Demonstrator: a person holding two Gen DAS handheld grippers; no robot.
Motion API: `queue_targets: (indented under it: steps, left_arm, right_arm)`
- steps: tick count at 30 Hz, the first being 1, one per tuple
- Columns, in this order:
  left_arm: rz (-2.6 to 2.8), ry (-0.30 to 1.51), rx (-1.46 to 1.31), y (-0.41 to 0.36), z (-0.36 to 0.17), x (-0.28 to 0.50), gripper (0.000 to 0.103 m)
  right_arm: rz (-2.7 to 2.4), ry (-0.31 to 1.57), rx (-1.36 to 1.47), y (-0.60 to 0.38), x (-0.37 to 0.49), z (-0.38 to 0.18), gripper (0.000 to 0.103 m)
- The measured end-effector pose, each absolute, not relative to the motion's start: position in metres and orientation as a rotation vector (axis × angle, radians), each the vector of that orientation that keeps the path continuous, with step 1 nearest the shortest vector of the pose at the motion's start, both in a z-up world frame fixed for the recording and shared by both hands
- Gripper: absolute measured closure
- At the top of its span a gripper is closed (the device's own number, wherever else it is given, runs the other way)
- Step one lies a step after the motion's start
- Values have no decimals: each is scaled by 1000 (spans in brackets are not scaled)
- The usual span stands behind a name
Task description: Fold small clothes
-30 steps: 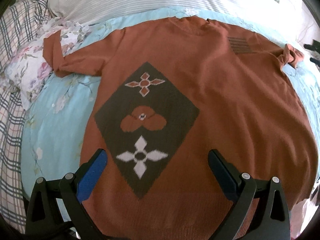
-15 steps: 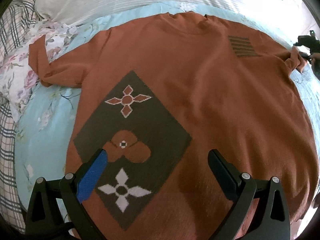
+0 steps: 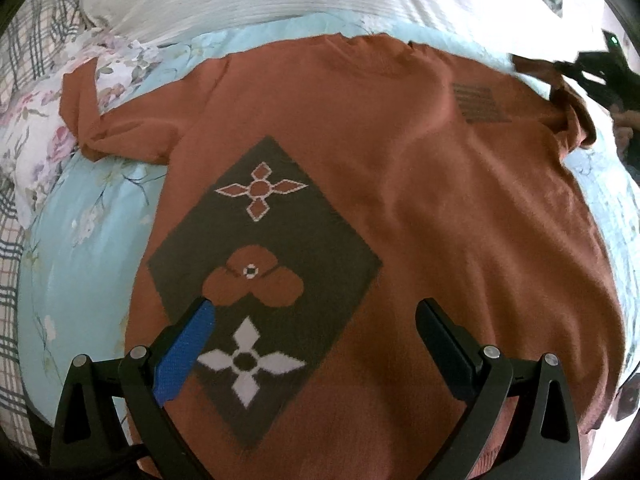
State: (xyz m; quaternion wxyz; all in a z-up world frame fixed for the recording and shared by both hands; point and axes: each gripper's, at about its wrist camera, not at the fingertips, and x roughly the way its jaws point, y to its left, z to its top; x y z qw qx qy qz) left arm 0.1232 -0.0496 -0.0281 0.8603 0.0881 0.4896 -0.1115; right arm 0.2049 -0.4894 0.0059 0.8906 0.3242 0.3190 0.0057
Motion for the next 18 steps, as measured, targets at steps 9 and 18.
queue_targets:
  steps: [9, 18]
  left_arm:
    - [-206, 1029, 83, -15, -25, 120, 2]
    - [-246, 1053, -95, 24, -30, 137, 2]
  right_arm:
    - [448, 690, 630, -294, 251, 22, 98]
    - [600, 906, 492, -200, 250, -35, 94]
